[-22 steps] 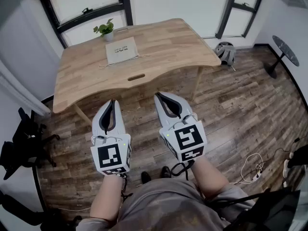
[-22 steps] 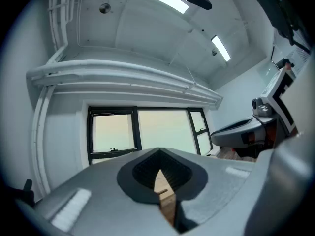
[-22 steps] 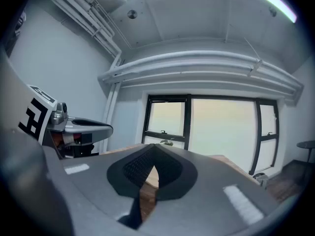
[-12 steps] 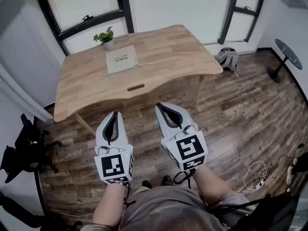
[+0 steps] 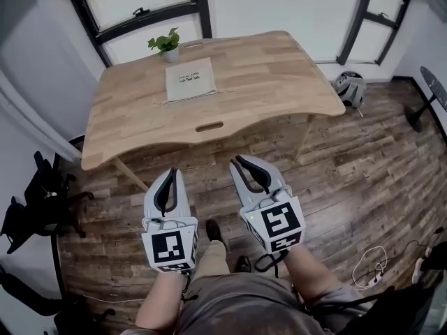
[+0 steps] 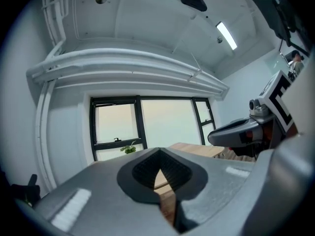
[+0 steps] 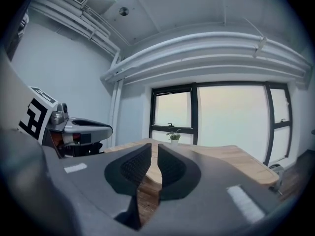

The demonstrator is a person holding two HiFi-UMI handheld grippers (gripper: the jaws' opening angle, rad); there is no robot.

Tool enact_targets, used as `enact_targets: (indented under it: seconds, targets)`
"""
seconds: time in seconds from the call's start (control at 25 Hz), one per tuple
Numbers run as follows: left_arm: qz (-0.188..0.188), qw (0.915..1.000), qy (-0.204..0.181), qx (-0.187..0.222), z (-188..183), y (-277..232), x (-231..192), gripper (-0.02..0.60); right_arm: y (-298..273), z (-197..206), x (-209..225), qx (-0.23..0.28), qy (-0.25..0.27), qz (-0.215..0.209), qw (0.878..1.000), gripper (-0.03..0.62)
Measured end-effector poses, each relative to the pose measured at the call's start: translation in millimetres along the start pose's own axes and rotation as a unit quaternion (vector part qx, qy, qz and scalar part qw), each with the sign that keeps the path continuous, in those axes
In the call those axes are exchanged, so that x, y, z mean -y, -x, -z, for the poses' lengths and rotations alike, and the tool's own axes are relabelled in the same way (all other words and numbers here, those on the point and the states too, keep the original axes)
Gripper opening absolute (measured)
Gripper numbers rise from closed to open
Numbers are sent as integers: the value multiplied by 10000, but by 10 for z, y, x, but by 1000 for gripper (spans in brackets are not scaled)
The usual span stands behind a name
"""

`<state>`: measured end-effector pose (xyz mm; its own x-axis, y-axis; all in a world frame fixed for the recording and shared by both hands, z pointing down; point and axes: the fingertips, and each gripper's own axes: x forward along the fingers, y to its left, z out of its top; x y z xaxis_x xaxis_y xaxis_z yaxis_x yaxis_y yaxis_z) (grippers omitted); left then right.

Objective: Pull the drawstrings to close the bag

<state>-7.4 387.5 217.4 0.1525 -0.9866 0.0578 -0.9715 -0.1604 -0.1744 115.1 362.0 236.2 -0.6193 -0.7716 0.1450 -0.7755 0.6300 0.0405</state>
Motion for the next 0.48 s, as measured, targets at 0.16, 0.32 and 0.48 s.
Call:
enact_targets:
  seconds: [0.16, 0.32, 0.48]
  targets:
    - [40, 9999, 50, -100, 191, -355, -164, 0, -398, 106, 150, -95, -24, 70, 9999, 67]
    - [93, 9998, 76, -126, 307, -787, -403, 0, -848, 88, 321, -93, -5, 215, 9997, 49]
    - [92, 9999, 22, -127, 358, -1200, -712, 0, -1350, -4, 434, -141, 64, 213, 9997, 43]
